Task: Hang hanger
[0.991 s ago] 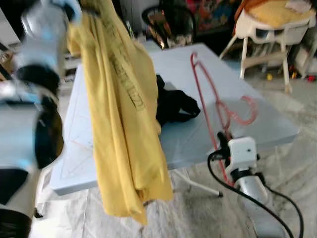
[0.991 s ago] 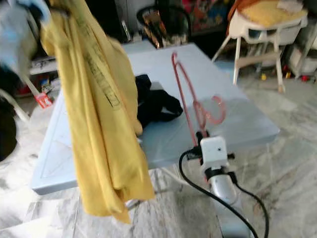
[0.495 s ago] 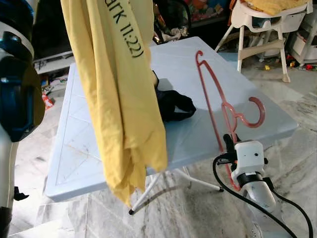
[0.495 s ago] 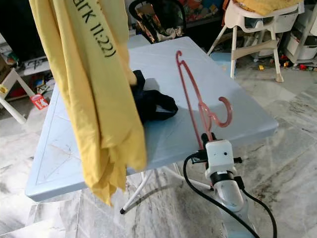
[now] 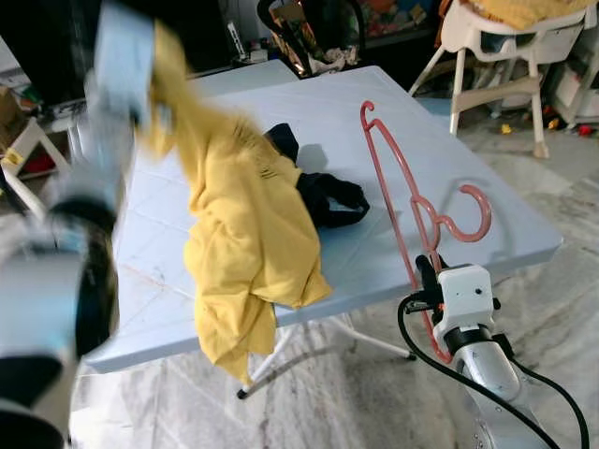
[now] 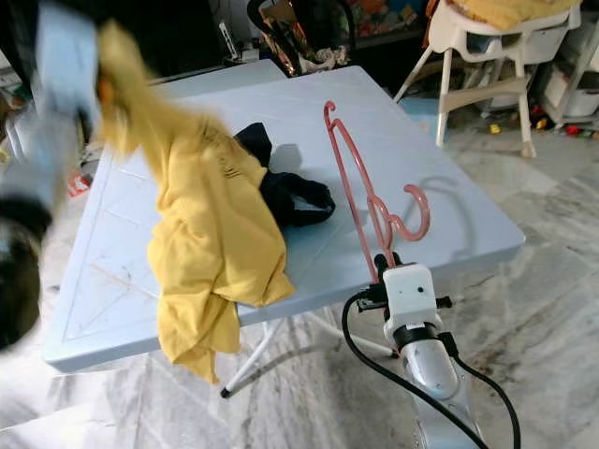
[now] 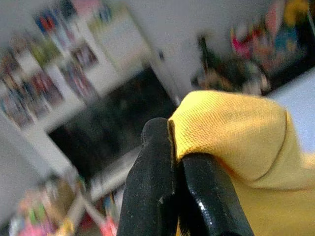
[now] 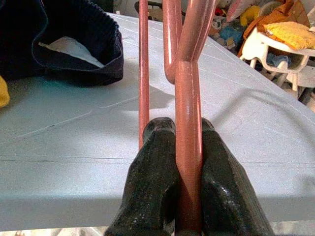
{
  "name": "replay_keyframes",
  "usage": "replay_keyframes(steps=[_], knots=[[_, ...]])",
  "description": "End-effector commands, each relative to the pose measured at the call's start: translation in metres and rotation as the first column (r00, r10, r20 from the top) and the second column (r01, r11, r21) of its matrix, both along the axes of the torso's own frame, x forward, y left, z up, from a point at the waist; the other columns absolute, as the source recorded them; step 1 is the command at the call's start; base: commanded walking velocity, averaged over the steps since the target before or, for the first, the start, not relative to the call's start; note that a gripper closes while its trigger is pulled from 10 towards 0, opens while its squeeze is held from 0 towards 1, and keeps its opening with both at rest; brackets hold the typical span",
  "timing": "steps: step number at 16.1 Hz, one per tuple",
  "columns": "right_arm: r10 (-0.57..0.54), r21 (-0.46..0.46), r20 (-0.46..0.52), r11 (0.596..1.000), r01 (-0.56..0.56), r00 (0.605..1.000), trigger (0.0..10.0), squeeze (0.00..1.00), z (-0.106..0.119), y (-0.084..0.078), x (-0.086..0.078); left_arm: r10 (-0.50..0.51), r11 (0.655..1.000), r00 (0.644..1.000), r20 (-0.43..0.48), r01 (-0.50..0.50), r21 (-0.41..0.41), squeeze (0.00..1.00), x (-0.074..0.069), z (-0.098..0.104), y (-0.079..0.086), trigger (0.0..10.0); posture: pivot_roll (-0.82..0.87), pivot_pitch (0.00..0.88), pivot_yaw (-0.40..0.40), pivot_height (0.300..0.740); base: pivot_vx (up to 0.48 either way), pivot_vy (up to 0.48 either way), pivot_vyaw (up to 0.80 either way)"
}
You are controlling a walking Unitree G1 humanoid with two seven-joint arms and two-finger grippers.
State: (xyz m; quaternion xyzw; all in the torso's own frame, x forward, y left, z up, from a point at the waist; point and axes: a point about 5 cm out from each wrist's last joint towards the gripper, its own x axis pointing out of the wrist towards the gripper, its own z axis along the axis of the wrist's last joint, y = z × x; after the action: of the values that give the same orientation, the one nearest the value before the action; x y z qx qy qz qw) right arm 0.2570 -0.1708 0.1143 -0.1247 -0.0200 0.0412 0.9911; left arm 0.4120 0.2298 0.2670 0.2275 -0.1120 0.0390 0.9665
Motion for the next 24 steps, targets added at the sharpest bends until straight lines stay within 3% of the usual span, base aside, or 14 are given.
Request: replay_keyframes(steps=[1, 3, 4, 5, 10, 14, 17, 18, 19, 20, 21, 22, 23, 24], knots=[[0.023, 0.01, -0.019, 1.0, -0.023, 1.0, 10.0, 0.0, -0.001, 0.004, 0.001, 0.016, 0.999, 1.0, 0.019, -0.015, -0.046, 0.0, -0.002, -0.001, 0.005, 10.0, -0.2, 0.07, 0.083, 0.74, 0.0, 0.0, 0.0], [0.03, 0.01, -0.022, 1.0, -0.029, 0.999, 10.0, 0.0, -0.001, 0.005, 0.002, 0.012, 0.992, 0.999, -0.038, -0.017, -0.124, 0.0, -0.006, -0.03, 0.008, 10.0, -0.19, 0.067, 0.082, 0.74, 0.0, 0.0, 0.0], [0.033, 0.015, -0.026, 0.999, -0.033, 0.999, 10.0, 0.0, -0.002, 0.006, 0.004, -0.01, 0.977, 0.996, -0.084, -0.009, -0.215, 0.85, -0.011, -0.056, 0.008, 10.0, -0.19, 0.062, 0.083, 0.74, 0.0, 0.0, 0.0], [0.036, 0.017, -0.028, 0.999, -0.035, 0.999, 10.0, 0.0, -0.002, 0.008, 0.006, -0.027, 0.968, 0.994, -0.107, 0.0, -0.25, 1.0, -0.014, -0.067, 0.005, 10.0, -0.18, 0.057, 0.08, 0.74, 0.0, 0.0, 0.0], [0.067, 0.027, -0.03, 0.997, -0.067, 0.997, 10.0, 0.0, -0.002, 0.016, 0.014, -0.145, 0.919, 0.982, -0.122, 0.088, -0.385, 1.0, -0.015, -0.075, -0.001, 10.0, -0.15, 0.041, 0.071, 0.74, 0.0, 0.0, 0.0], [0.073, 0.028, -0.032, 0.997, -0.072, 0.997, 10.0, 0.0, -0.003, 0.016, 0.017, -0.2, 0.87, 0.974, -0.107, 0.127, -0.477, 1.0, -0.015, -0.068, 0.009, 10.0, -0.12, 0.036, 0.072, 0.74, 0.0, 0.0, 0.0], [0.083, 0.033, -0.034, 0.996, -0.082, 0.996, 10.0, 0.0, -0.006, 0.02, 0.02, -0.298, 0.804, 0.939, -0.172, 0.149, -0.576, 1.0, -0.023, -0.08, 0.02, 10.0, -0.09, 0.035, 0.078, 0.74, 0.0, 0.0, 0.0], [0.085, 0.034, -0.033, 0.996, -0.084, 0.996, 10.0, 0.0, -0.007, 0.021, 0.02, -0.327, 0.773, 0.932, -0.155, 0.169, -0.612, 1.0, -0.027, -0.078, 0.022, 10.0, -0.09, 0.033, 0.078, 0.74, 0.0, 0.0, 0.0], [0.089, 0.037, -0.036, 0.996, -0.087, 0.995, 10.0, 0.0, -0.007, 0.022, 0.02, -0.337, 0.765, 0.931, -0.143, 0.182, -0.618, 1.0, -0.031, -0.076, 0.023, 10.0, -0.08, 0.03, 0.08, 0.74, 0.0, 0.0, 0.0], [0.092, 0.039, -0.036, 0.995, -0.09, 0.995, 10.0, 0.0, -0.008, 0.022, 0.02, -0.308, 0.785, 0.941, -0.141, 0.168, -0.596, 1.0, -0.036, -0.074, 0.026, 10.0, -0.08, 0.029, 0.08, 0.74, 0.0, 0.0, 0.0], [0.098, 0.043, -0.043, 0.994, -0.096, 0.994, 10.0, 0.0, -0.009, 0.022, 0.02, -0.247, 0.833, 0.96, -0.129, 0.142, -0.535, 1.0, -0.047, -0.071, 0.033, 10.0, -0.08, 0.029, 0.081, 0.74, 0.0, 0.0, 0.0], [0.1, 0.042, -0.044, 0.994, -0.098, 0.994, 10.0, 0.0, -0.01, 0.022, 0.019, -0.204, 0.875, 0.962, -0.181, 0.096, -0.474, 1.0, -0.053, -0.076, 0.037, 10.0, -0.07, 0.03, 0.08, 0.74, 0.0, 0.0, 0.0], [0.101, 0.041, -0.046, 0.994, -0.099, 0.994, 10.0, 0.0, -0.011, 0.021, 0.02, -0.075, 0.973, 0.966, -0.249, 0.016, -0.23, 1.0, -0.064, -0.084, 0.053, 10.0, -0.06, 0.027, 0.08, 0.74, 0.0, 0.0, 0.0], [0.101, 0.041, -0.046, 0.994, -0.099, 0.994, 10.0, 0.0, -0.011, 0.021, 0.021, -0.027, 0.974, 0.968, -0.25, -0.031, -0.225, 1.0, -0.069, -0.087, 0.063, 10.0, -0.05, 0.027, 0.078, 0.74, 0.0, 0.0, 0.0]])
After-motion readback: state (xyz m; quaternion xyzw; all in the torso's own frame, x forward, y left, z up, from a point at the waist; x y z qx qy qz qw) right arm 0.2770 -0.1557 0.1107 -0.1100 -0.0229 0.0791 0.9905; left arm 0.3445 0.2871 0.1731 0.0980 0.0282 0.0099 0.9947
